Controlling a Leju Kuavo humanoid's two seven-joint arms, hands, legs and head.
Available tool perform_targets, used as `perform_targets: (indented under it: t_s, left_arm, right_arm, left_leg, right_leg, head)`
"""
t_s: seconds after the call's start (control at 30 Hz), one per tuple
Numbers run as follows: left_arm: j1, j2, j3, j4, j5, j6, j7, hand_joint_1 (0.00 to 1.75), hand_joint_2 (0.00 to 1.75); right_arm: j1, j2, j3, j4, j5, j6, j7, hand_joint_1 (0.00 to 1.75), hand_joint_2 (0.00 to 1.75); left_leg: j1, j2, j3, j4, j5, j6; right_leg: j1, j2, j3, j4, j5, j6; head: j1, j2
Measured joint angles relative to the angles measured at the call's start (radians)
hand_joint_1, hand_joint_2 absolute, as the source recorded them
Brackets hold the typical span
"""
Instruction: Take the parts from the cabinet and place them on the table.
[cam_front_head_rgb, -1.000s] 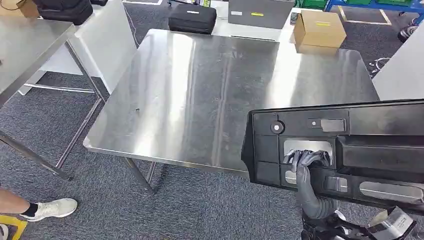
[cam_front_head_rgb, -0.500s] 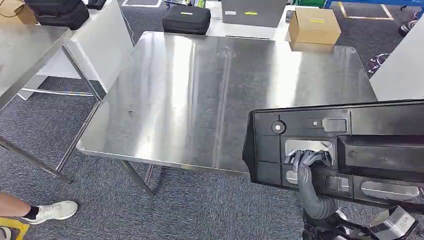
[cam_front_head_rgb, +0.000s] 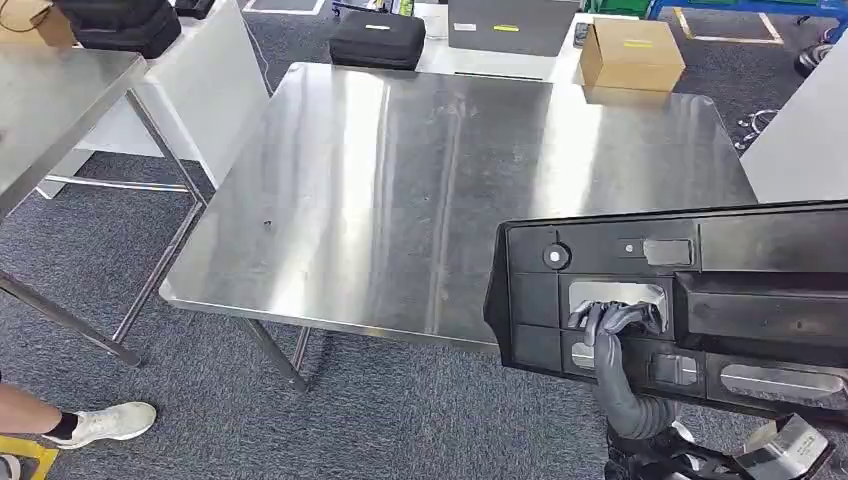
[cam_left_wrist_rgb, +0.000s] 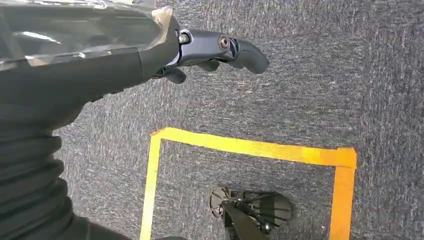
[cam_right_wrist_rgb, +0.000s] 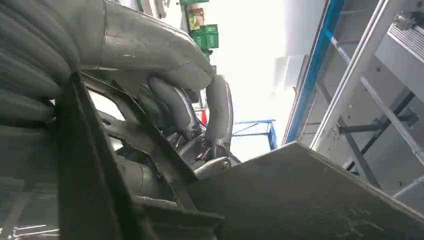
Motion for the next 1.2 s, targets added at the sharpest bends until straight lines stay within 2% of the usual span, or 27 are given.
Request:
perform_targets:
  t_s: [0.13, 0.2, 0.23, 0.27, 0.3, 0.37, 0.4, 0.43, 0.47, 0.5, 0.57, 0.6, 0.63, 0.7, 0.73, 0.77, 0.8, 0.83, 0.9, 0.93, 0.97, 1.0, 1.07, 1.1, 1.13, 1.17, 1.2]
  left_arm:
    - [0.0, 0.001, 0.0, 0.0, 0.0, 0.003, 0.0, 0.0, 1.75]
    - [0.0, 0.001, 0.0, 0.0, 0.001, 0.003, 0.0, 0.0, 1.75]
    - [-0.001, 0.001, 0.0, 0.0, 0.001, 0.003, 0.0, 0.0, 1.75]
    - [-0.001, -0.001, 0.0, 0.0, 0.001, 0.003, 0.0, 0.0, 1.75]
    - [-0.001, 0.0, 0.0, 0.0, 0.001, 0.003, 0.0, 0.0, 1.75]
    - [-0.001, -0.001, 0.0, 0.0, 0.001, 0.005, 0.0, 0.0, 1.75]
    - [-0.001, -0.002, 0.0, 0.0, 0.001, 0.005, 0.0, 0.0, 1.75]
    - [-0.001, -0.002, 0.0, 0.0, 0.001, 0.005, 0.0, 0.0, 1.75]
    - [-0.001, -0.002, 0.0, 0.0, 0.001, 0.005, 0.0, 0.0, 1.75]
    - [-0.001, -0.003, 0.0, 0.0, 0.001, 0.005, 0.0, 0.0, 1.75]
    - [-0.001, -0.004, 0.0, 0.0, 0.001, 0.005, 0.0, 0.0, 1.75]
    - [-0.001, -0.001, 0.0, 0.0, 0.001, 0.007, 0.0, 0.0, 1.75]
    - [-0.002, -0.002, 0.0, 0.0, 0.001, 0.008, 0.0, 0.0, 1.75]
    - [-0.002, -0.002, 0.0, 0.0, 0.001, 0.008, 0.001, 0.0, 1.75]
    - [-0.002, -0.002, 0.0, 0.0, 0.001, 0.008, 0.001, 0.0, 1.75]
    - [-0.003, -0.001, 0.0, 0.0, 0.001, 0.008, 0.001, 0.0, 1.75]
    - [-0.003, 0.0, 0.0, 0.0, 0.001, 0.008, 0.001, 0.0, 1.75]
    - [-0.003, -0.001, 0.0, 0.0, 0.001, 0.008, 0.001, 0.0, 1.75]
    - [-0.001, -0.001, 0.0, 0.0, 0.001, 0.009, 0.002, 0.0, 1.75]
    - [-0.001, -0.002, 0.0, 0.0, 0.001, 0.009, 0.002, 0.0, 1.75]
    - [0.0, -0.001, 0.0, 0.0, 0.001, 0.009, 0.002, 0.0, 1.75]
    - [0.0, 0.0, 0.0, 0.0, 0.002, 0.009, 0.002, 0.0, 1.75]
    - [0.0, 0.001, 0.0, 0.0, 0.001, 0.01, 0.002, 0.0, 1.75]
    - [0.0, 0.002, 0.0, 0.0, 0.001, 0.01, 0.002, 0.0, 1.75]
    - [-0.001, 0.002, 0.0, 0.0, 0.001, 0.01, 0.002, 0.0, 1.75]
    - [-0.001, 0.002, 0.0, 0.0, 0.001, 0.011, 0.002, 0.0, 1.75]
    - [-0.001, 0.002, 0.0, 0.0, 0.001, 0.011, 0.002, 0.0, 1.75]
  right_arm:
    - [0.0, 0.0, 0.0, 0.0, 0.0, 0.0, 0.0, 1.75, 1.75]
    - [0.0, 0.0, 0.0, 0.0, 0.0, 0.0, 0.0, 1.75, 1.75]
    - [0.0, 0.0, 0.0, -0.002, 0.0, 0.0, 0.0, 1.75, 1.75]
    - [0.001, -0.002, 0.0, -0.002, 0.0, 0.0, 0.0, 1.75, 1.75]
    - [0.0, -0.002, 0.0, -0.002, 0.0, 0.0, 0.0, 1.75, 1.75]
    - [0.003, -0.005, 0.002, -0.002, 0.0, 0.0, 0.0, 1.75, 1.75]
    - [0.006, -0.006, 0.002, -0.002, 0.0, -0.001, 0.0, 1.75, 1.75]
    - [0.009, -0.006, 0.002, -0.002, 0.0, -0.001, 0.0, 1.75, 1.75]
    - [0.01, -0.007, 0.002, -0.002, 0.0, -0.001, 0.0, 1.75, 1.75]
    - [0.011, -0.007, 0.002, -0.002, 0.0, -0.001, 0.0, 1.75, 1.75]
    - [0.01, -0.008, 0.002, -0.002, -0.002, -0.001, 0.0, 1.75, 1.75]
    - [0.008, -0.008, 0.002, 0.0, -0.002, -0.001, 0.0, 1.75, 1.75]
    - [0.01, -0.008, 0.002, 0.0, -0.002, -0.001, -0.002, 1.75, 1.75]
    - [0.01, -0.01, 0.002, 0.0, -0.006, -0.001, -0.002, 1.75, 1.75]
    - [0.01, -0.01, 0.002, 0.0, -0.006, -0.001, -0.002, 1.75, 1.75]
    - [0.01, -0.01, 0.002, 0.0, -0.006, -0.001, -0.003, 1.75, 1.75]
    - [0.009, -0.01, 0.002, 0.0, -0.006, -0.001, -0.003, 1.75, 1.75]
    - [0.009, -0.01, 0.002, 0.0, -0.006, -0.001, -0.003, 1.75, 1.75]
    - [0.009, -0.01, 0.002, 0.0, -0.007, -0.001, -0.003, 1.75, 1.75]
    - [0.01, -0.01, 0.002, 0.001, -0.009, -0.001, -0.003, 1.75, 1.75]
    - [0.01, -0.01, 0.002, 0.001, -0.01, -0.001, -0.003, 1.75, 1.75]
    - [0.01, -0.01, 0.002, 0.001, -0.01, -0.001, -0.003, 1.75, 1.75]
    - [0.009, -0.01, 0.002, 0.001, -0.01, -0.001, -0.003, 1.75, 1.75]
    - [0.009, -0.01, 0.002, 0.001, -0.01, -0.001, -0.004, 1.75, 1.75]
    - [0.008, -0.01, 0.002, 0.001, -0.01, -0.001, -0.005, 1.75, 1.75]
    - [0.009, -0.01, 0.002, 0.001, -0.01, -0.001, -0.005, 1.75, 1.75]
    - [0.009, -0.01, 0.002, 0.001, -0.01, -0.001, -0.005, 1.75, 1.75]
  left_leg:
    - [-0.003, 0.0, -0.005, 0.007, -0.004, 0.008]
    - [-0.006, 0.0, -0.006, 0.007, -0.003, 0.014]
    - [-0.001, 0.0, -0.001, -0.006, 0.005, 0.023]
    - [0.006, 0.007, 0.005, -0.016, 0.012, 0.028]
    - [0.009, 0.006, 0.005, -0.019, 0.014, 0.032]
    - [0.009, 0.007, 0.003, -0.019, 0.014, 0.033]
    - [0.009, 0.007, 0.002, -0.018, 0.013, 0.032]
    - [0.009, 0.007, 0.003, -0.018, 0.012, 0.032]
    - [0.011, 0.006, 0.005, -0.018, 0.011, 0.029]
    - [0.014, 0.005, 0.008, -0.017, 0.008, 0.025]
    - [0.019, 0.004, 0.02, -0.014, -0.002, 0.01]
    - [0.011, 0.004, 0.019, -0.011, -0.008, 0.001]
    - [0.01, 0.005, 0.017, -0.009, -0.011, -0.005]
    - [0.012, 0.006, 0.02, -0.012, -0.009, -0.009]
    - [0.015, 0.008, 0.021, -0.012, -0.013, -0.016]
    - [0.02, 0.002, 0.019, -0.004, -0.021, -0.024]
    - [0.02, -0.007, 0.005, 0.031, -0.041, -0.026]
    - [0.02, -0.012, -0.032, 0.102, -0.077, -0.027]
    - [0.02, -0.017, -0.13, 0.27, -0.139, -0.03]
    - [0.02, -0.018, -0.164, 0.313, -0.139, -0.03]
    - [0.02, -0.018, -0.172, 0.307, -0.116, -0.027]
    - [0.02, -0.018, -0.16, 0.263, -0.073, -0.023]
    - [0.019, -0.02, -0.088, 0.092, 0.031, -0.011]
    - [0.019, -0.027, -0.064, 0.036, 0.044, -0.005]
    - [0.016, -0.028, -0.055, 0.017, 0.031, -0.009]
    - [0.012, -0.027, -0.057, 0.021, 0.031, -0.009]
    - [0.008, -0.027, -0.059, 0.022, 0.028, -0.004]
  right_leg:
    - [-0.003, 0.0, 0.0, 0.0, 0.002, 0.004]
    - [-0.005, 0.0, 0.002, -0.006, 0.006, 0.01]
    - [0.002, 0.0, 0.003, -0.008, 0.006, 0.016]
    - [-0.003, 0.0, -0.008, 0.008, -0.003, 0.016]
    - [0.001, 0.001, -0.032, 0.052, -0.028, 0.011]
    - [0.0, 0.001, -0.108, 0.21, -0.09, 0.003]
    - [0.0, 0.001, -0.147, 0.287, -0.114, 0.004]
    - [-0.001, 0.001, -0.166, 0.322, -0.117, 0.01]
    - [-0.003, 0.001, -0.159, 0.299, -0.1, 0.019]
    - [-0.007, 0.001, -0.124, 0.229, -0.066, 0.033]
    - [-0.014, -0.006, -0.025, 0.034, 0.009, 0.056]
    - [-0.011, -0.01, -0.009, 0.006, -0.001, 0.048]
    - [-0.008, 0.001, -0.005, 0.002, 0.002, 0.028]
    - [-0.002, 0.003, -0.011, 0.01, -0.003, 0.009]
    - [-0.004, 0.006, -0.01, 0.008, -0.003, 0.001]
    - [-0.013, 0.008, -0.005, 0.005, -0.003, -0.008]
    - [-0.012, 0.008, -0.003, 0.005, -0.006, -0.017]
    - [-0.011, 0.008, 0.0, 0.006, -0.009, -0.022]
    - [-0.006, 0.008, 0.003, 0.006, -0.015, -0.03]
    - [-0.003, 0.008, 0.007, 0.006, -0.017, -0.033]
    - [-0.001, 0.01, 0.01, 0.006, -0.019, -0.036]
    - [0.0, 0.013, 0.016, 0.006, -0.022, -0.038]
    - [0.0, 0.019, 0.03, 0.006, -0.031, -0.034]
    - [0.001, 0.02, 0.03, 0.006, -0.034, -0.03]
    - [0.014, 0.023, 0.03, 0.009, -0.04, -0.022]
    - [0.01, 0.024, 0.028, 0.006, -0.039, -0.018]
    - [0.007, 0.024, 0.029, 0.003, -0.039, -0.014]
  head:
    - [0.0, 0.0]
    - [0.0, 0.0]
    - [0.0, 0.0]
    - [0.0, 0.0]
    - [0.003, 0.0]
    - [0.003, 0.0]
    - [0.003, 0.0]
    - [0.004, 0.0]
    - [0.003, 0.0]
    - [0.004, 0.0]
    - [0.006, 0.0]
    - [0.007, 0.0]
    - [0.005, 0.0]
    - [0.002, 0.0]
    - [0.002, 0.0]
    - [0.001, 0.0]
    - [-0.001, 0.0]
    - [-0.004, 0.0]
    - [-0.005, 0.0]
    - [-0.005, 0.0]
    - [-0.005, 0.0]
    - [-0.005, 0.0]
    - [-0.005, 0.0]
    - [-0.005, 0.0]
    - [-0.005, 0.0]
    - [-0.005, 0.0]
    - [-0.006, 0.0]
